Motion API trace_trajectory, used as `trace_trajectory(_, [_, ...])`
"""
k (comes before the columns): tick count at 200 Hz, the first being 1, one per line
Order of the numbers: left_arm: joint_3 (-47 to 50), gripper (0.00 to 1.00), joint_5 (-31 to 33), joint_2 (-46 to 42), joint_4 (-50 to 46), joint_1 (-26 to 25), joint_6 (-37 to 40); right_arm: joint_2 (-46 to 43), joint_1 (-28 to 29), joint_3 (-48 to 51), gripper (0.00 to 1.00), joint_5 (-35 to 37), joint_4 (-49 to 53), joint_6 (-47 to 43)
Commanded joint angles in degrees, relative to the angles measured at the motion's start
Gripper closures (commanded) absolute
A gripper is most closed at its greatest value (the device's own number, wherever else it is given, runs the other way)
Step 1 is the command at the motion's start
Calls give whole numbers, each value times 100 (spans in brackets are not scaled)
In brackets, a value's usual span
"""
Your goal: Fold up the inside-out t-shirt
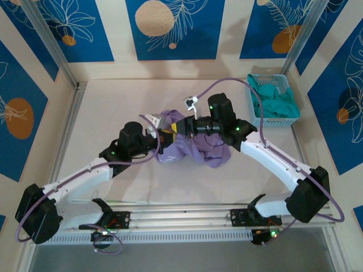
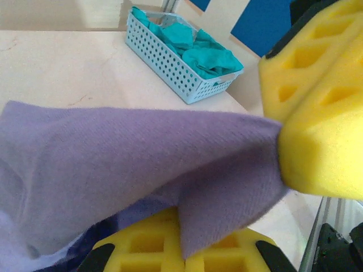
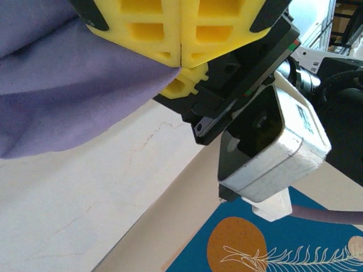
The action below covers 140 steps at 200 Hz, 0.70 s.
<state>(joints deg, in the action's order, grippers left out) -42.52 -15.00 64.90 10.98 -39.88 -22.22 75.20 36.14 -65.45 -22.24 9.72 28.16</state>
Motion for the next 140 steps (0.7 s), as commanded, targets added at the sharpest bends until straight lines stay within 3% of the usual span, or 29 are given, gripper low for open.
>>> trace_trajectory(1, [94, 100, -282, -205, 399, 30, 420, -445, -243, 192, 77, 167, 214, -95])
trace_trajectory(15, [277, 100, -500, -347, 604, 26, 611, -565, -499, 382, 64, 425, 445, -308])
trace_trajectory(36, [460, 100, -733, -505, 800, 29, 842, -509, -888, 658, 55, 589, 646, -449])
trace_trajectory(66, [526, 100, -862, -571, 846, 29, 1020, -148, -1057, 999, 46, 102, 264, -238])
trace_trajectory(79, [509, 100, -834, -567, 837, 29, 1034, 56, -1007, 1053, 36, -237, 18, -74])
trace_trajectory(109, [525, 100, -846, -572, 852, 27, 1030, 501, -847, 1083, 33, -422, -359, 170])
trace_trajectory(121, [570, 100, -810, -585, 873, 29, 1021, 605, -858, 1065, 42, -599, -595, 332])
trace_trajectory(140, [689, 100, -627, -617, 905, 24, 992, 576, -942, 1036, 79, -844, -952, 565])
